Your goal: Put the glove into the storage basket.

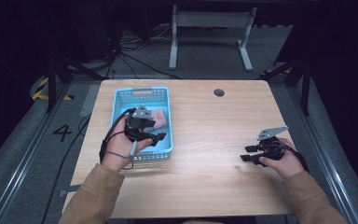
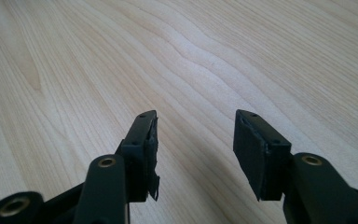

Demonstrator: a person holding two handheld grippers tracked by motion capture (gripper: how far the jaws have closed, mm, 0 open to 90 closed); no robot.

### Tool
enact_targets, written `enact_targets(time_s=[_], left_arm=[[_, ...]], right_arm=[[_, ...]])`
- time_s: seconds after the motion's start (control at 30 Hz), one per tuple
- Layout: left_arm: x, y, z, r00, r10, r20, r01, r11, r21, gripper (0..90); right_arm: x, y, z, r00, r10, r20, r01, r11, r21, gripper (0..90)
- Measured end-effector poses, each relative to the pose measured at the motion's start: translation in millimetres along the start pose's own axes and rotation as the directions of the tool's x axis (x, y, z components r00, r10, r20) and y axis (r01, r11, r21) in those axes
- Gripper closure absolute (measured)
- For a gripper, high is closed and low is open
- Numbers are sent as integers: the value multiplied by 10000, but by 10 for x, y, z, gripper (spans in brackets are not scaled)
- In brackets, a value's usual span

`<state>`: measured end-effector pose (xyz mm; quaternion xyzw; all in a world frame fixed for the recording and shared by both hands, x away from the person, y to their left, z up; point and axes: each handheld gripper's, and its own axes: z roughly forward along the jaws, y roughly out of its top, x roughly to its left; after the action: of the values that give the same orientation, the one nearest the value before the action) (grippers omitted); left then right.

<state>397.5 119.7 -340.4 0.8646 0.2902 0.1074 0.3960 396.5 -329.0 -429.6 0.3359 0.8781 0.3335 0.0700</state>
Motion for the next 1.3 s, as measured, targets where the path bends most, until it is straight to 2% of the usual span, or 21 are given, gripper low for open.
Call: enact_targets(time_s=[0.27,0.43,0.53,0.57,0.63,0.7,0.83,1.0,1.2,1.3], left_arm=[[-202,-81,-6,9976,189,671,-201,9997,169,377],[-291,-170,-1,9976,207,659,-232,9990,371,368],[-320,-269,14,9954,130,947,-150,9997,205,367],[-326,-303,27,9949,-41,1008,27,9999,146,369],[-355,-352,50,9944,76,1056,-128,9987,487,357],[-367,-390,51,9938,-102,1103,61,9993,374,359],[-440,-441,70,9927,-99,1198,68,9996,263,344],[-558,-533,193,9870,7,1608,-43,9998,219,317],[-626,-663,340,9857,110,1680,-145,9997,197,322],[-682,-689,430,9810,247,1925,-333,9986,418,319]], right_arm=[[29,-38,-3,10000,78,-17,-78,10000,28,509],[40,-65,-9,9999,111,10,-111,9999,34,508],[47,-74,-11,9999,143,1,-143,9999,13,507],[47,-78,-10,9999,134,5,-134,9999,25,507],[49,-86,-8,9999,116,-15,-116,9999,33,506],[51,-93,-7,9999,142,-39,-142,9999,43,505],[56,-107,10,9999,113,-36,-113,9999,110,502],[61,-110,16,9999,86,-62,-85,9999,113,499],[68,-136,30,9999,112,-106,-110,9998,161,499],[66,-157,34,9999,77,-73,-76,9999,77,499]])
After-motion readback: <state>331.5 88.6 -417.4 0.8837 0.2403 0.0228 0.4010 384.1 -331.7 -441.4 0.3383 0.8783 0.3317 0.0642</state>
